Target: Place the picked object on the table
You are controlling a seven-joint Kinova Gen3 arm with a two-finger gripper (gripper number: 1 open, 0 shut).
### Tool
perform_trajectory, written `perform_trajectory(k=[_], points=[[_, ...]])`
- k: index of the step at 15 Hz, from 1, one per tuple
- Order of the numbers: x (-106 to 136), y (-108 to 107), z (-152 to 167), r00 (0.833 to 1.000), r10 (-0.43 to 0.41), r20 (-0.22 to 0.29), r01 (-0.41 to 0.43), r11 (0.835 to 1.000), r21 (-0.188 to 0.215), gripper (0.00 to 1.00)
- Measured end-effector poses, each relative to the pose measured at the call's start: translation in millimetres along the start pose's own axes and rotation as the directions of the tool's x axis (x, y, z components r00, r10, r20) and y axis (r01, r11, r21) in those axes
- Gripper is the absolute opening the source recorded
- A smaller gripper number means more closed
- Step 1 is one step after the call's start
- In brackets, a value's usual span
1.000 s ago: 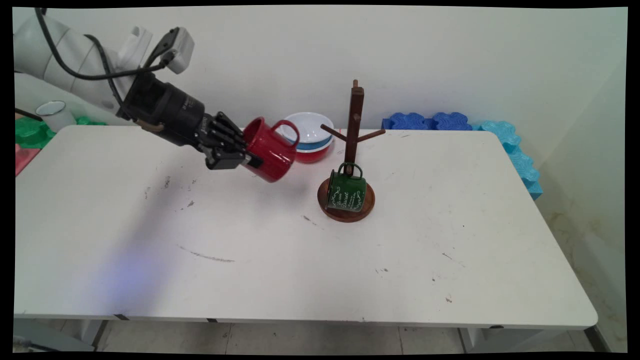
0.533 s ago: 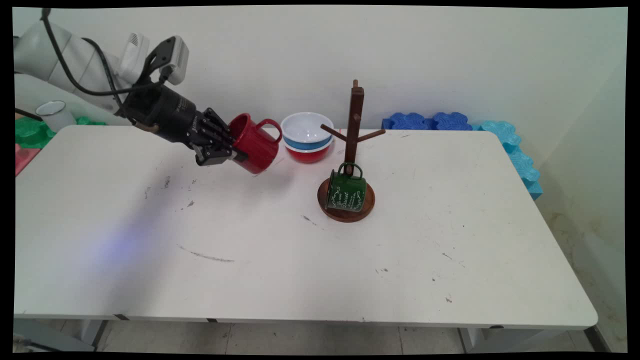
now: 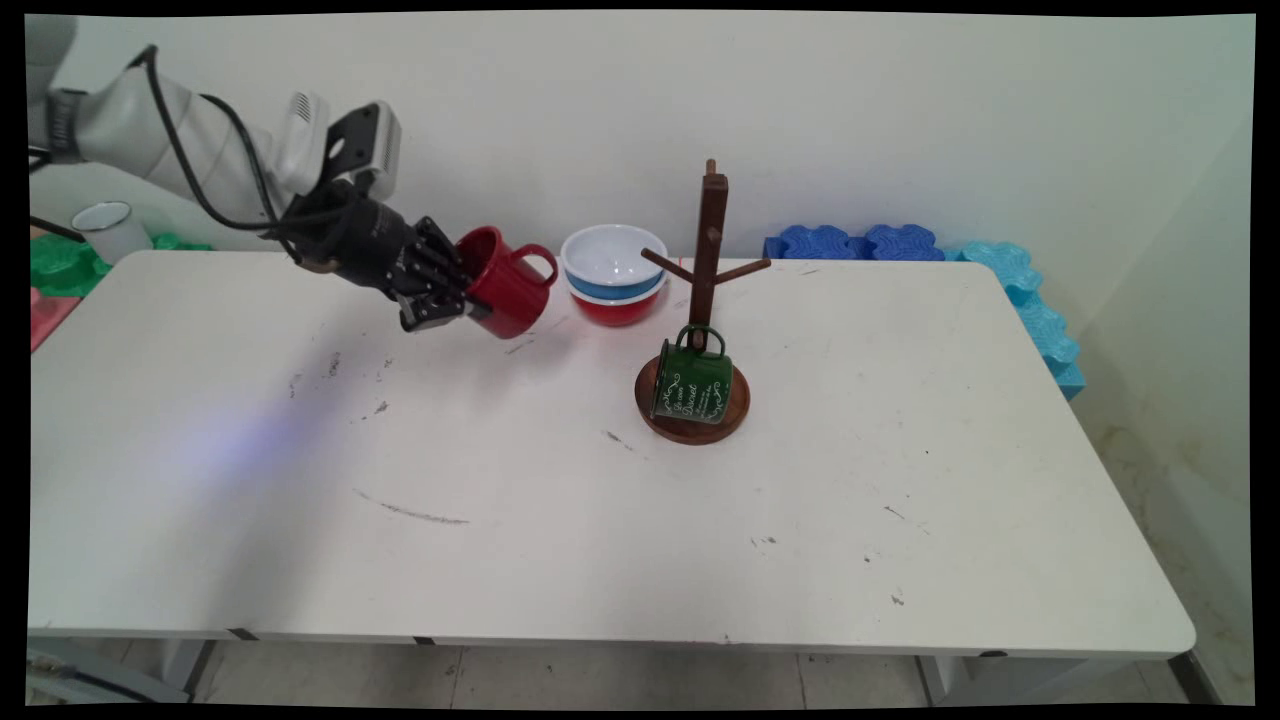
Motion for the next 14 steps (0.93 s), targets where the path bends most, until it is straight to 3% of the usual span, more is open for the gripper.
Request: perform_trajectory(k=[14], points=[[-14.3, -15.1, 61.3, 0.984, 0.144, 0.104, -0.148, 0.989, 0.032, 0.00]])
